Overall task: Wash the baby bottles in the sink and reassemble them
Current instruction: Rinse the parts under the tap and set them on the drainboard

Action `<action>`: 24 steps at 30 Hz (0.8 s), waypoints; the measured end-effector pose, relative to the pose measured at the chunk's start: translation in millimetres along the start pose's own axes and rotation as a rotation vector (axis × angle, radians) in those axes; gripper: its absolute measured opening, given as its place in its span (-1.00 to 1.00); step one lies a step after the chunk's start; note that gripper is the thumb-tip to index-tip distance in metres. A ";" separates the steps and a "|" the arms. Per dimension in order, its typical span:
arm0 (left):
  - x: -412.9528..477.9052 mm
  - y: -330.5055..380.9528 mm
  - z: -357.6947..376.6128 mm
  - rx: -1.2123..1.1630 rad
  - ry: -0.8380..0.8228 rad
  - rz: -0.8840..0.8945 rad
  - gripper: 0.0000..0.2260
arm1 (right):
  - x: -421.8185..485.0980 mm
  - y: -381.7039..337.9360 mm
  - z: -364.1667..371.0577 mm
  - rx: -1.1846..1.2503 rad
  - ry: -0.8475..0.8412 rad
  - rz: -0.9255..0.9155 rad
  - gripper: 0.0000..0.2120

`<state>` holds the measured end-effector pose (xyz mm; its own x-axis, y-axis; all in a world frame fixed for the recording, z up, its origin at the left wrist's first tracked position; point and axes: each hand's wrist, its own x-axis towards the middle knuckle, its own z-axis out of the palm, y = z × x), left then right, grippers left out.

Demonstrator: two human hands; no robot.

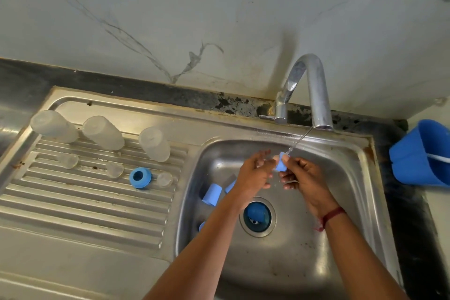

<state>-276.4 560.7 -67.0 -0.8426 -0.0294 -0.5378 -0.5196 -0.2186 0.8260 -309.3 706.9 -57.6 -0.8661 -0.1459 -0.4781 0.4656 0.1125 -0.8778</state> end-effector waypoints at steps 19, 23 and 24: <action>-1.3 18.9 -1.5 -0.054 -0.138 -0.047 -0.61 | -6.9 -3.0 -7.3 -0.105 -0.092 -0.206 -0.51; -3.0 17.4 0.2 -0.184 -0.252 -0.120 -0.68 | -10.0 -9.6 -3.2 -0.143 -0.044 -0.221 -0.55; -2.7 16.8 0.9 -0.208 -0.255 -0.139 -0.67 | -9.5 -11.2 -2.1 -0.131 -0.025 -0.210 -0.57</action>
<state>-283.0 558.0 -51.6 -0.7879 0.2536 -0.5611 -0.6137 -0.3978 0.6820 -306.6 709.1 -43.2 -0.9359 -0.2034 -0.2878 0.2472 0.2031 -0.9474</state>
